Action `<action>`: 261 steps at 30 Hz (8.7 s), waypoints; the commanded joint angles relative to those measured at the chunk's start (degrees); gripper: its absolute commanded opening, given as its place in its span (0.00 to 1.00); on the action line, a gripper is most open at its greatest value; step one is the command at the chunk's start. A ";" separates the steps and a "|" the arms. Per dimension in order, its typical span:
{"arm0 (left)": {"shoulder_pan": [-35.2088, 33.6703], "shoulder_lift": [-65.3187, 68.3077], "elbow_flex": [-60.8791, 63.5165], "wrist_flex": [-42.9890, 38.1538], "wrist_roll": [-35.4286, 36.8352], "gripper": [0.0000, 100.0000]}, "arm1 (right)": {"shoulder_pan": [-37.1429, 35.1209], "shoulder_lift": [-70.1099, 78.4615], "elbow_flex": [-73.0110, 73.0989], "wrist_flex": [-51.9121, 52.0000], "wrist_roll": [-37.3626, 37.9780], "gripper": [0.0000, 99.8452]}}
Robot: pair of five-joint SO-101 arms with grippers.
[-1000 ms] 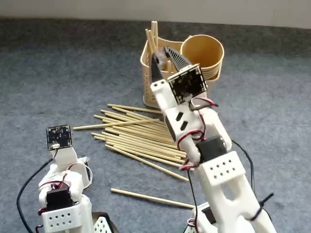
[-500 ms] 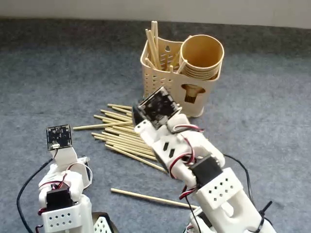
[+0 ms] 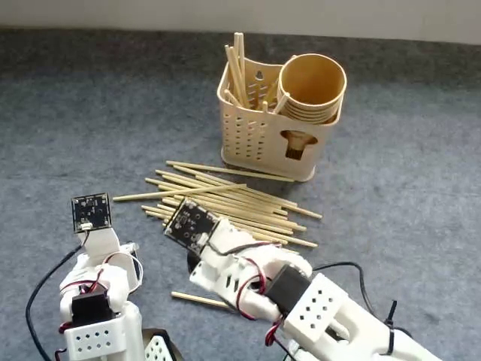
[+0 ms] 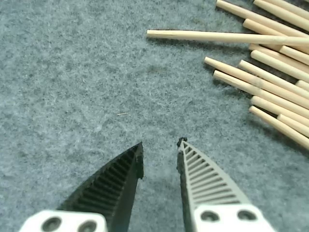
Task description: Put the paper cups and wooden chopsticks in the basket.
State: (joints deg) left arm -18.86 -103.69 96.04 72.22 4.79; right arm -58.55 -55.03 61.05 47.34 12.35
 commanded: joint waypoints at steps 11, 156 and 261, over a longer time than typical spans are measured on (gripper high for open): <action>-0.31 0.13 1.19 0.18 -0.09 0.13 | -8.31 16.66 1.54 -1.89 -0.70 0.07; -0.31 0.13 1.19 0.18 -0.09 0.13 | 27.65 -3.82 -21.58 -45.05 10.20 0.01; -0.31 0.13 1.19 0.18 -0.09 0.13 | 9.45 54.29 -24.04 0.48 0.97 0.01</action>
State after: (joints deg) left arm -18.86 -103.69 96.04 72.22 4.79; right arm -48.88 -0.53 38.55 47.52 12.88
